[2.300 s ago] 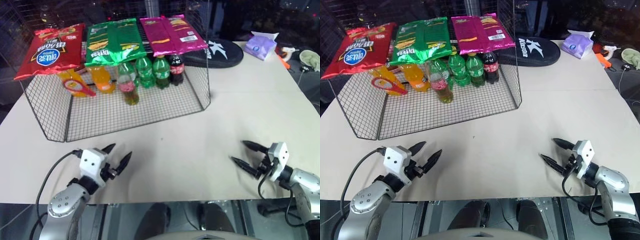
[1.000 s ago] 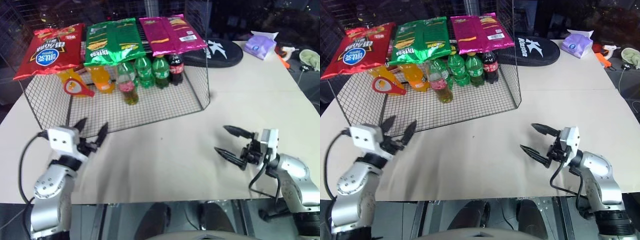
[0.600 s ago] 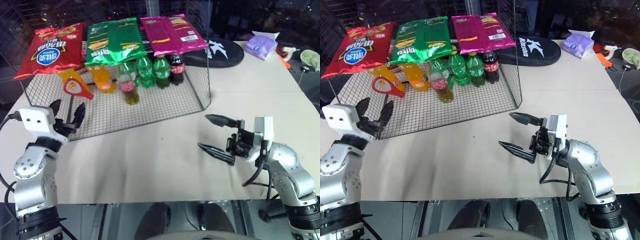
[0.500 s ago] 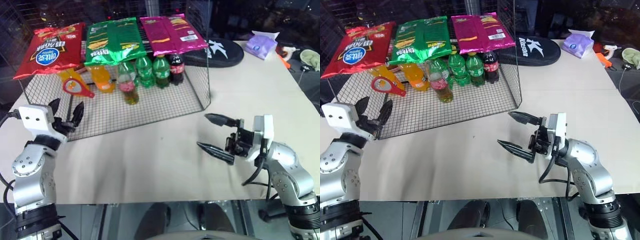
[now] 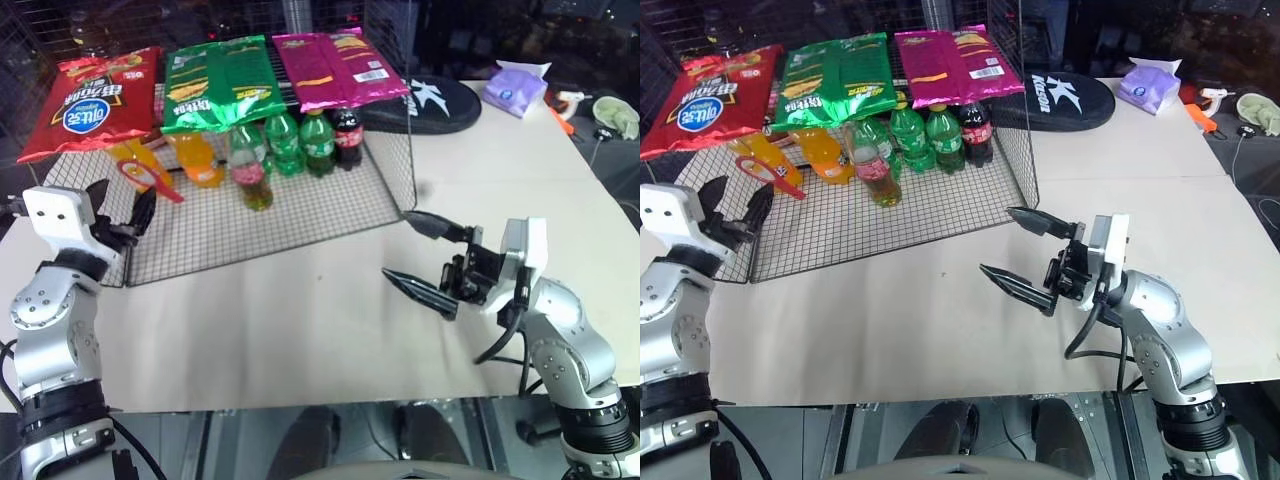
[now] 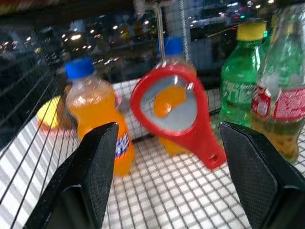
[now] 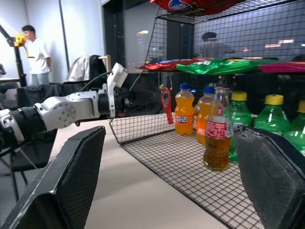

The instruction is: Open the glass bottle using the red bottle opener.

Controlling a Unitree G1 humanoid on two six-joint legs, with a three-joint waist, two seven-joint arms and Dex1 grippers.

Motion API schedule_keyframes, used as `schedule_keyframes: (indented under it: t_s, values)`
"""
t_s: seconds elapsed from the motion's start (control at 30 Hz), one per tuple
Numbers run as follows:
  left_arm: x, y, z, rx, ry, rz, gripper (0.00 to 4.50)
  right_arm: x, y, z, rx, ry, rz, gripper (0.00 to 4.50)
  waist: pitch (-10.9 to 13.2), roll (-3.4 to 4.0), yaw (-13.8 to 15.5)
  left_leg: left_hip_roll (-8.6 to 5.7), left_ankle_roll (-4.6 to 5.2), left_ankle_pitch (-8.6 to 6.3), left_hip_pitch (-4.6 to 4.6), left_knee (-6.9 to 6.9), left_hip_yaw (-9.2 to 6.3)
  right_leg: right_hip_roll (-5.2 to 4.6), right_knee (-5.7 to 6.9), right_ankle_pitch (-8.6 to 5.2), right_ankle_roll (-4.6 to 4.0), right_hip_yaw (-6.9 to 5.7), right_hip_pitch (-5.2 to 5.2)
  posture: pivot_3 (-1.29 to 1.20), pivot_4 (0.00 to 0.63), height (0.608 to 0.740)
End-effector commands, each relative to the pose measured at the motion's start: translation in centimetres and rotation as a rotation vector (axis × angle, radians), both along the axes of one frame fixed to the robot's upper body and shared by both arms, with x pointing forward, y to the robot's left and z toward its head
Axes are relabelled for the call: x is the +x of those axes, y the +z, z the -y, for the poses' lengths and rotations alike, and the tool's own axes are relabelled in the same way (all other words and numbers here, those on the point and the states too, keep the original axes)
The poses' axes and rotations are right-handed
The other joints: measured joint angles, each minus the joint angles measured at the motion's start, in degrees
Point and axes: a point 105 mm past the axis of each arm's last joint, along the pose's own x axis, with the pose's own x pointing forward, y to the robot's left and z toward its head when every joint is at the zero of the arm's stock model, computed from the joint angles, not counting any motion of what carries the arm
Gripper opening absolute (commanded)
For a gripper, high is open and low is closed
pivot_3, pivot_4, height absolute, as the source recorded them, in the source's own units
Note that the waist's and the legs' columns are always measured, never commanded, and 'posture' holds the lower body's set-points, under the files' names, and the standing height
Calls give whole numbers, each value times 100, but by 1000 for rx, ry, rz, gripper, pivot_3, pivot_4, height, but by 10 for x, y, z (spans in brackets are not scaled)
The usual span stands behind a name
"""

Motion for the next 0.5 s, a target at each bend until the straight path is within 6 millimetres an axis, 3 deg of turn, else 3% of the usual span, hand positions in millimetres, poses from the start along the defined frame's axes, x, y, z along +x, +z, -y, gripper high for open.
schedule_keyframes:
  t_s: [0.03, 0.5]
  values:
    - [1, 14, -7, 29, 11, 44, 3473, -4, 5, -1, 7, -1, 38, 4350, 0, 0, -7, 0, 0, 0, 0, 0, 0, 5, 0, 0, 0, -1, 0, 0, 150, 740]
    - [22, 13, -11, 56, -20, 28, 3473, -5, -4, 2, 8, -60, 36, 4350, 0, -1, -23, 1, -1, 1, -3, 13, -1, 15, 11, 0, 0, 0, -3, 0, 150, 740]
